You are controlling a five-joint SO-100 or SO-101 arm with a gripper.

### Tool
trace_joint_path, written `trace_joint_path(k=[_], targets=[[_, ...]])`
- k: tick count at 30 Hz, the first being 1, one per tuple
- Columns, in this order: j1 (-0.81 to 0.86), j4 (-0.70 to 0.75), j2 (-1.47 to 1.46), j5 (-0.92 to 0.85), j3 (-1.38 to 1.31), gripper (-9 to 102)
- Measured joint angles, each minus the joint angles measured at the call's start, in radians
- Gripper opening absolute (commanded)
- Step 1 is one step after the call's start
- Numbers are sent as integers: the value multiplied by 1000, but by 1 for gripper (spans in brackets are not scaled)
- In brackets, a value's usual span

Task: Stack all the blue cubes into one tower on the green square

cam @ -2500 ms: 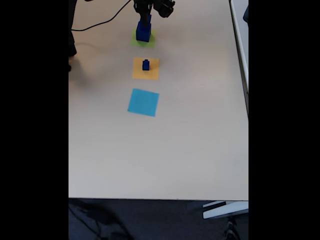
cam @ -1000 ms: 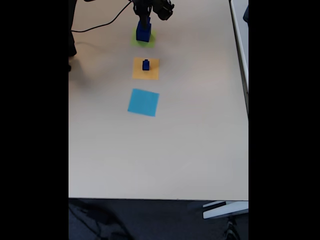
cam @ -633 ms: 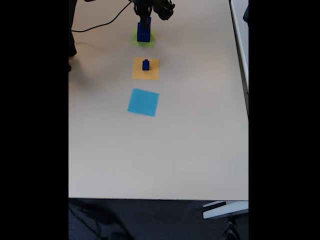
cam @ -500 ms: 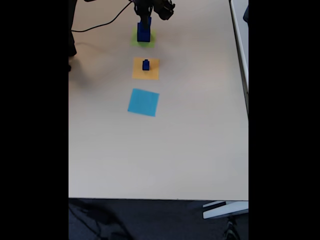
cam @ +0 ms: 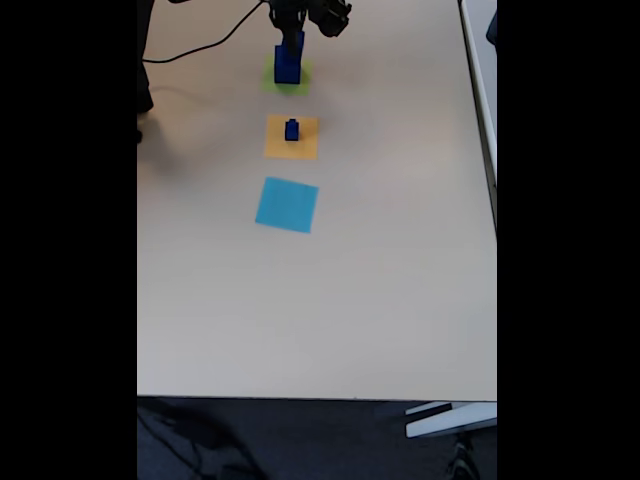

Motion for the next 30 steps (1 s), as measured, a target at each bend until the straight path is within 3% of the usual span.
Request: trace_joint_path(k=[7,30], targets=[[-8,0,0,-17,0,0],[17,21,0,-129,0,0]])
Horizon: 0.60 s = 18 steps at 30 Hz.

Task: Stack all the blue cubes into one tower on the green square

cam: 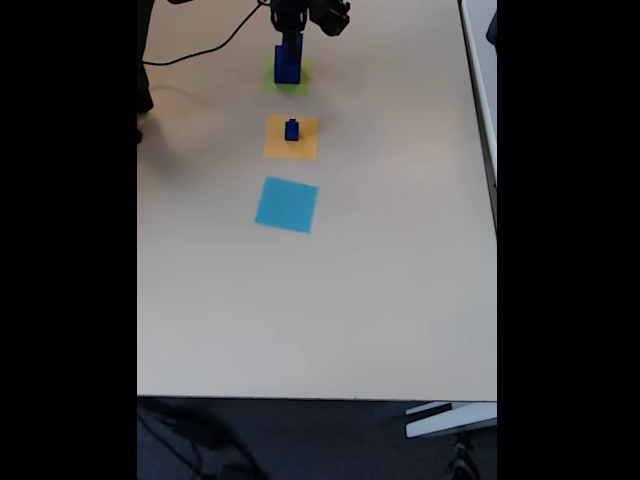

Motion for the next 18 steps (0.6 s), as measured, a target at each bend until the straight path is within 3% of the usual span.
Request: trace_joint_path(k=[18], targets=[[-26,18,0,32,0,1]])
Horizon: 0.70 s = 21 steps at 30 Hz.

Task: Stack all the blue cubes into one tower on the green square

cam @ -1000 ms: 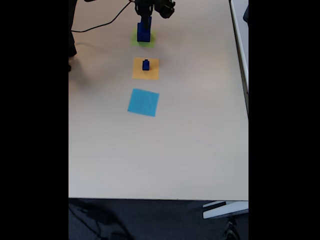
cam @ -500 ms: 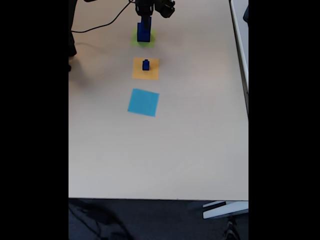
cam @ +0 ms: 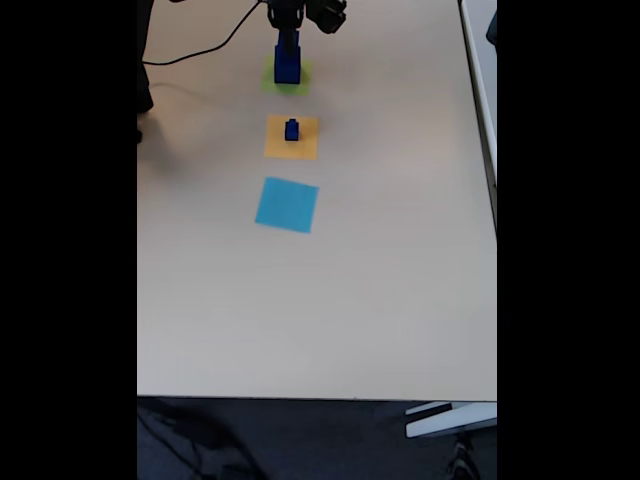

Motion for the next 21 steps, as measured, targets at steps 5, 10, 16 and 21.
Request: trace_joint_path(k=[5,10,16,21], targets=[[0,0,0,0,0,1],[0,0,0,0,0,4],[0,0,0,-8,0,8],[2,0,0,-9,0,13]])
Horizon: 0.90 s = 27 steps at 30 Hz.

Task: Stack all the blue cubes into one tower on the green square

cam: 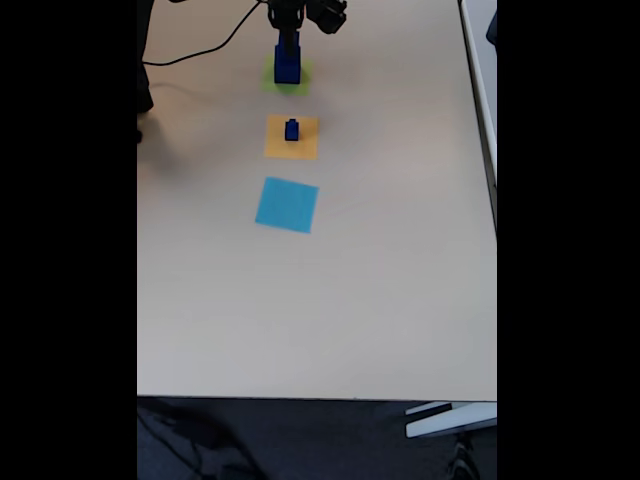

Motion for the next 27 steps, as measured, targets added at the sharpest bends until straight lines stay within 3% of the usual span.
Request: trace_joint_path(k=[27], targets=[[0,-41,0,-28,0,27]])
